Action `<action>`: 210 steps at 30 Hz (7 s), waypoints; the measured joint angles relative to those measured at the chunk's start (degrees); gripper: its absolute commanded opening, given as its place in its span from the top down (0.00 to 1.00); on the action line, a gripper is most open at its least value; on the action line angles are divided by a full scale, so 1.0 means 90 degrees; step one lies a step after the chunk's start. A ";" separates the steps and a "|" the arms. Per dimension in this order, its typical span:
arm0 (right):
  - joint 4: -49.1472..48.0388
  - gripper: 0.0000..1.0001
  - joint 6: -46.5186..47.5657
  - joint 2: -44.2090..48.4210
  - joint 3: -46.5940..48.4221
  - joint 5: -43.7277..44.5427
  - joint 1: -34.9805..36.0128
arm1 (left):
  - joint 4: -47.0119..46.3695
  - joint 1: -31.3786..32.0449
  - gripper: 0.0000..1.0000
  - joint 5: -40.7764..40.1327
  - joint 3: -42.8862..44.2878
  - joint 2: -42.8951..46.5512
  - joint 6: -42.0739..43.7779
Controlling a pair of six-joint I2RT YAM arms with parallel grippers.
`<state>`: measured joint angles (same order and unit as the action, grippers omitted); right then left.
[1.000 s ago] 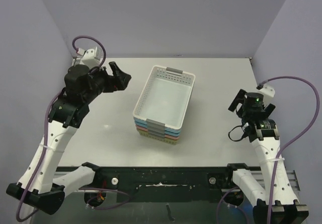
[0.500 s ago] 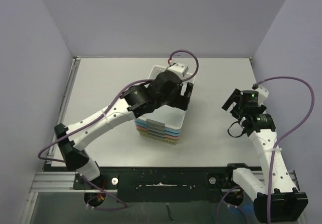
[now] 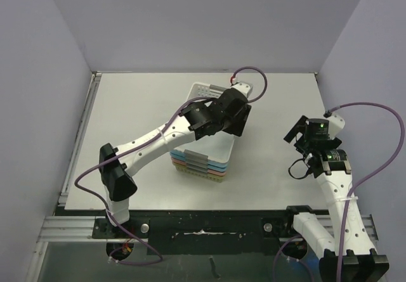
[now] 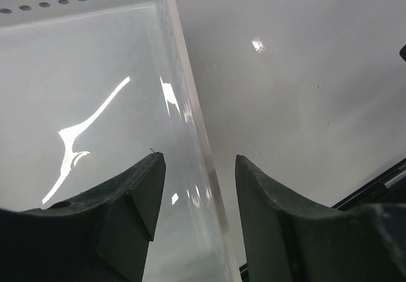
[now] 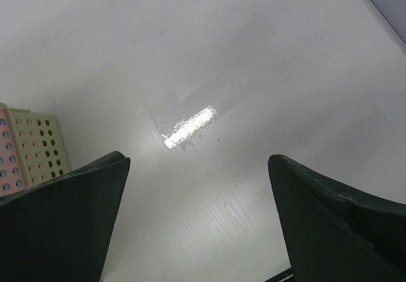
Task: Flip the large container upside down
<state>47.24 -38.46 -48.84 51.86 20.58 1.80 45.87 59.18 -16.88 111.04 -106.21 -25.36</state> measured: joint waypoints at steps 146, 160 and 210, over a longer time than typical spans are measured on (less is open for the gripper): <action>0.1464 0.02 -0.0236 -0.0879 0.1787 0.0750 0.1770 | -1.0926 -0.9151 0.25 0.8956 -0.7407 -0.0032 -0.6404; 0.1243 0.02 0.0253 -0.1149 0.1860 0.0469 0.1987 | -0.2732 -0.8947 0.23 0.5168 -0.4612 0.1195 -0.0408; 0.0330 0.27 -0.0967 -0.4779 0.3946 0.0631 0.4410 | -0.2212 -0.2220 0.20 0.1319 -0.7691 0.4515 -0.1838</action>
<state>50.22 -47.16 -91.85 87.37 26.26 41.50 25.96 39.20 -5.02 41.82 -65.58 -41.91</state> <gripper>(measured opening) 0.898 0.803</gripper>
